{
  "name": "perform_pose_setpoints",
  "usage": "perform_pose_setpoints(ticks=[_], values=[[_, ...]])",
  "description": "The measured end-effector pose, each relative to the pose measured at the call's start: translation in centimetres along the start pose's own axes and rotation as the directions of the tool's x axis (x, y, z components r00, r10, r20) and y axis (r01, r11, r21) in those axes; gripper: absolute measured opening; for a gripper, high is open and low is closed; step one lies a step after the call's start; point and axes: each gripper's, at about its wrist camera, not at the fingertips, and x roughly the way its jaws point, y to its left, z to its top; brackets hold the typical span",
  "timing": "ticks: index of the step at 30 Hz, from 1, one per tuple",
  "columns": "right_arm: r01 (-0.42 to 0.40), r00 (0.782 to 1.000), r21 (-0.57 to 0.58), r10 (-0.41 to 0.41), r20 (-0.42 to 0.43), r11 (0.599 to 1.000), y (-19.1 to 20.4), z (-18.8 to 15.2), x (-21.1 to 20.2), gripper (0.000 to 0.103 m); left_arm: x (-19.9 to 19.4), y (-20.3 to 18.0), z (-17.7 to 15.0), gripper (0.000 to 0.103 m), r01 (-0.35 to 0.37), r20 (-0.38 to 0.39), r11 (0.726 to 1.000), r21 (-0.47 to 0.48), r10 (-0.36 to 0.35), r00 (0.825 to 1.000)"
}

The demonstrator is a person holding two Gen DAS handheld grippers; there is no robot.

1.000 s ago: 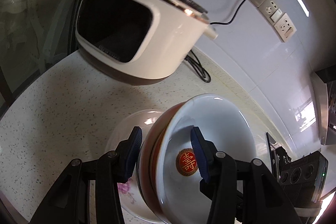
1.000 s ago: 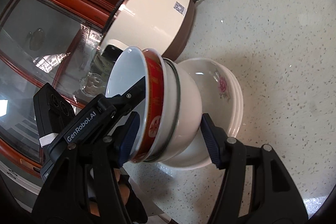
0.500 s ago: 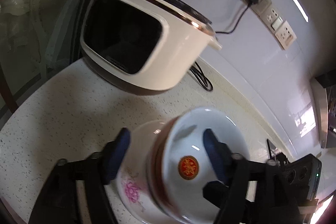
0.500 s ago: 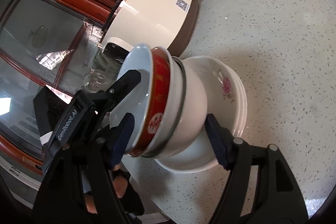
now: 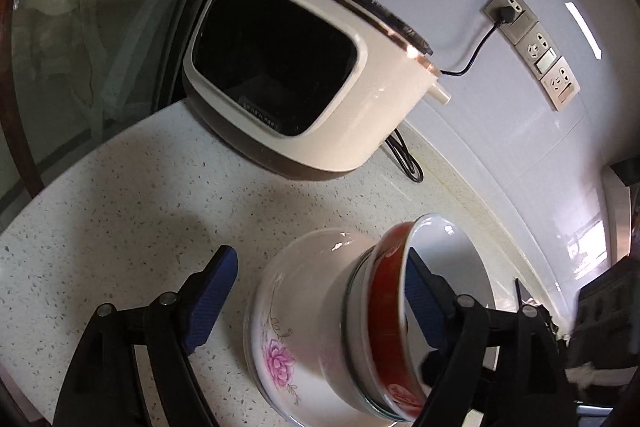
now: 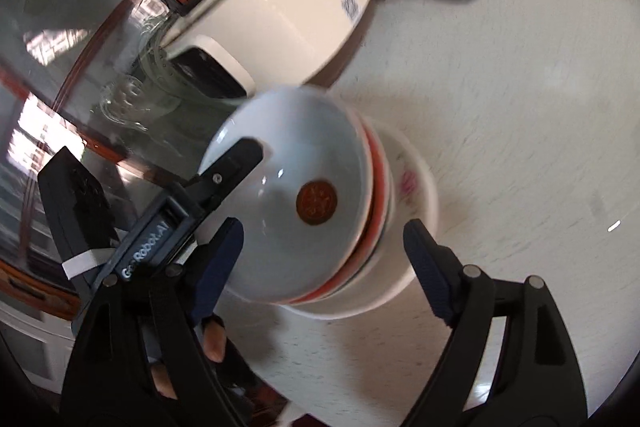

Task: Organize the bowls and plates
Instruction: 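Lower the bowl stack onto the plates and open both tools, then withdraw both tools away from the stacked dishes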

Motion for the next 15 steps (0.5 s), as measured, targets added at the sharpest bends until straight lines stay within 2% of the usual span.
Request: perform_pose_setpoints(ticks=[2, 3, 5, 6, 7, 8, 9, 10, 11, 12, 13, 14, 15], values=[[0.066, 0.994, -0.04, -0.063, 0.088, 0.997, -0.3, -0.6, -2.2, 0.084, -0.8, 0.0, 0.1, 0.083, 0.008, 0.032, 1.0, 0.0, -0.008, 0.999], [0.097, 0.984, -0.053, -0.088, 0.158, 0.994, -0.6, -1.3, -3.5, 0.085, -1.4, 0.1, 0.0, 0.083, 0.018, 0.059, 1.0, 0.002, -0.018, 0.998], [0.158, 0.949, -0.089, -0.127, 0.287, 0.983, -0.9, -3.1, -5.7, 0.086, -3.0, 0.1, -0.3, 0.088, 0.02, 0.123, 1.0, 0.015, -0.021, 0.992], [0.21, 0.918, -0.102, -0.161, 0.361, 0.972, -1.1, -4.4, -6.8, 0.087, -3.5, 0.1, -0.5, 0.09, 0.014, 0.147, 1.0, 0.022, -0.017, 0.989], [0.246, 0.883, -0.109, -0.177, 0.435, 0.963, -1.2, -5.6, -7.9, 0.087, -4.3, 0.0, -0.9, 0.097, 0.006, 0.176, 0.999, 0.033, -0.011, 0.984], [0.284, 0.815, -0.13, -0.168, 0.555, 0.95, -1.3, -7.8, -9.6, 0.09, -4.8, 0.0, -1.2, 0.103, 0.0, 0.198, 0.999, 0.043, -0.009, 0.98], [0.315, 0.751, -0.141, -0.155, 0.642, 0.939, -1.3, -9.6, -10.7, 0.103, -6.0, -0.2, -1.9, 0.103, -0.008, 0.243, 0.998, 0.069, -0.009, 0.97], [0.334, 0.702, -0.139, -0.147, 0.696, 0.932, -1.5, -11.0, -11.4, 0.103, -6.7, -0.4, -2.3, 0.103, -0.02, 0.272, 0.996, 0.084, -0.004, 0.962], [0.35, 0.635, -0.13, -0.133, 0.761, 0.928, -1.9, -13.2, -12.1, 0.103, -7.7, -0.7, -3.0, 0.103, -0.039, 0.307, 0.993, 0.11, 0.003, 0.952], [0.368, 0.597, -0.112, -0.142, 0.79, 0.923, -2.3, -14.8, -12.4, 0.103, -8.5, -1.0, -3.9, 0.103, -0.068, 0.334, 0.987, 0.144, 0.017, 0.943], [0.392, 0.608, -0.104, -0.173, 0.775, 0.914, -2.6, -15.6, -12.3, 0.103, -9.1, -1.3, -4.7, 0.103, -0.099, 0.347, 0.981, 0.169, 0.035, 0.937], [0.391, 0.64, -0.114, -0.181, 0.746, 0.913, -2.9, -15.8, -12.1, 0.103, -9.7, -1.7, -5.5, 0.103, -0.13, 0.358, 0.972, 0.194, 0.054, 0.932], [0.37, 0.682, -0.128, -0.175, 0.71, 0.92, -3.3, -16.3, -11.8, 0.103, -10.3, -2.2, -6.6, 0.103, -0.162, 0.375, 0.961, 0.225, 0.068, 0.924]])
